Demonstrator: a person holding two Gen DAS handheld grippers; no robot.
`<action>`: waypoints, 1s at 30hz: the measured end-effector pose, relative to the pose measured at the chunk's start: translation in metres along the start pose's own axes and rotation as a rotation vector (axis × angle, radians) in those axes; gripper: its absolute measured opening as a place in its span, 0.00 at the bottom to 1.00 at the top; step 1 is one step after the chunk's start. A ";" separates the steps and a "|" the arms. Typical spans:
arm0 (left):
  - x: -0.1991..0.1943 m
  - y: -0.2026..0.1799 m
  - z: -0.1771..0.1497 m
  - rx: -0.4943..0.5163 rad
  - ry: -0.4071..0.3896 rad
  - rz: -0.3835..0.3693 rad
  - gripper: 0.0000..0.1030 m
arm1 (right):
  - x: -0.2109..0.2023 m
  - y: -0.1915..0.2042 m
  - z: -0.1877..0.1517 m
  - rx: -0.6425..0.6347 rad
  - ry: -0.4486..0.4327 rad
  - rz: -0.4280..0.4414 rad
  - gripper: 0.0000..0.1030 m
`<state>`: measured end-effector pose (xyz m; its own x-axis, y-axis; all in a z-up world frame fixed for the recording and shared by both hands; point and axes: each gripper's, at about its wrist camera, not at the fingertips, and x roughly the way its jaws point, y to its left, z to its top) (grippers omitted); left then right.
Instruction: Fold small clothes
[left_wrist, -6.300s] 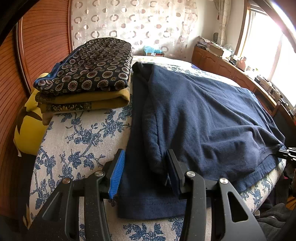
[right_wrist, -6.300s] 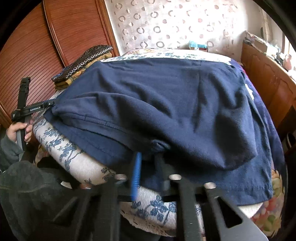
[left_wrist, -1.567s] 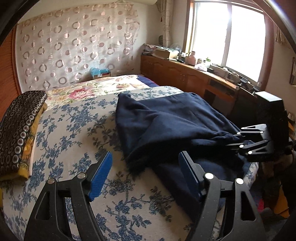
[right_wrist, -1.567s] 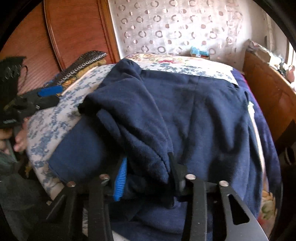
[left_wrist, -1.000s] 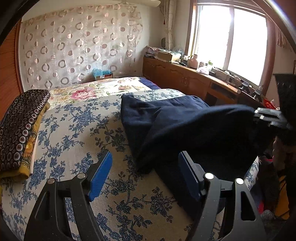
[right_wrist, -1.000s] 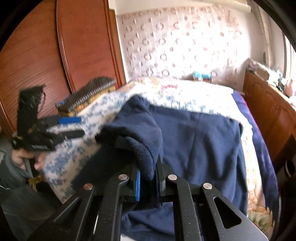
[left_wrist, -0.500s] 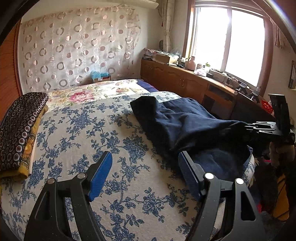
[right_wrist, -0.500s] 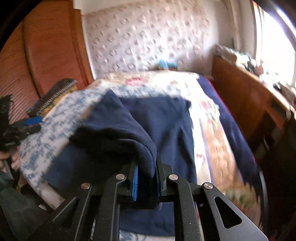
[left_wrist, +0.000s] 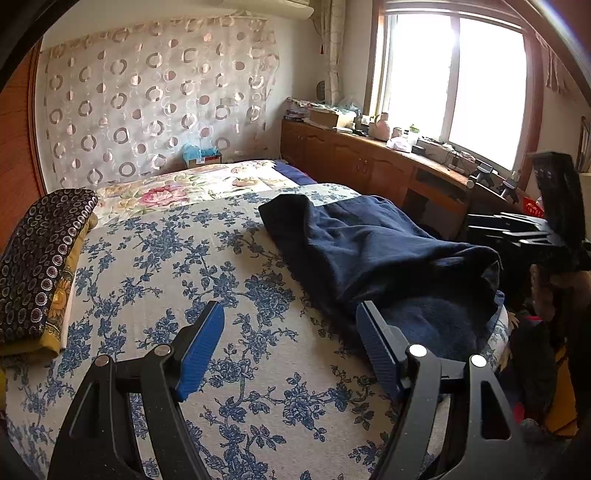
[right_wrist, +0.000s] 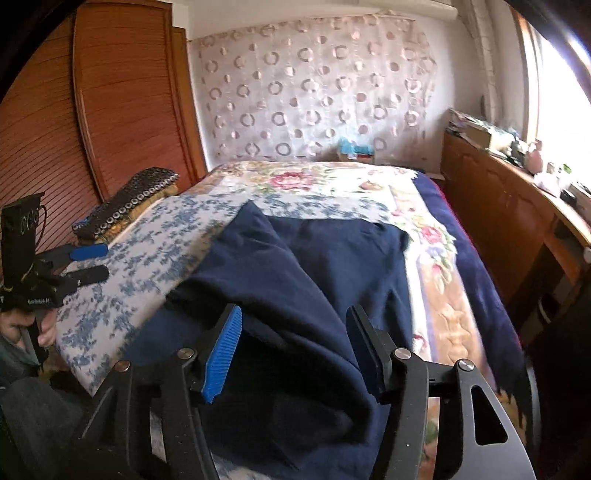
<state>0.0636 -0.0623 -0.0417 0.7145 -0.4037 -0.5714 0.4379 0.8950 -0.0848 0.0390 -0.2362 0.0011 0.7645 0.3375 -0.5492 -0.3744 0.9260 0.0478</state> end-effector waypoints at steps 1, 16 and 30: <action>0.000 0.001 0.000 -0.003 -0.002 0.001 0.73 | 0.008 0.002 0.002 -0.009 0.004 0.013 0.59; -0.002 0.013 -0.003 -0.024 -0.007 0.016 0.73 | 0.108 0.043 0.039 -0.190 0.158 0.209 0.59; -0.002 0.014 -0.007 -0.034 0.002 0.004 0.73 | 0.144 0.060 0.024 -0.292 0.302 0.223 0.59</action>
<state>0.0647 -0.0472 -0.0479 0.7153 -0.3994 -0.5735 0.4160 0.9027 -0.1098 0.1393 -0.1283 -0.0554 0.4782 0.4187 -0.7720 -0.6772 0.7355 -0.0206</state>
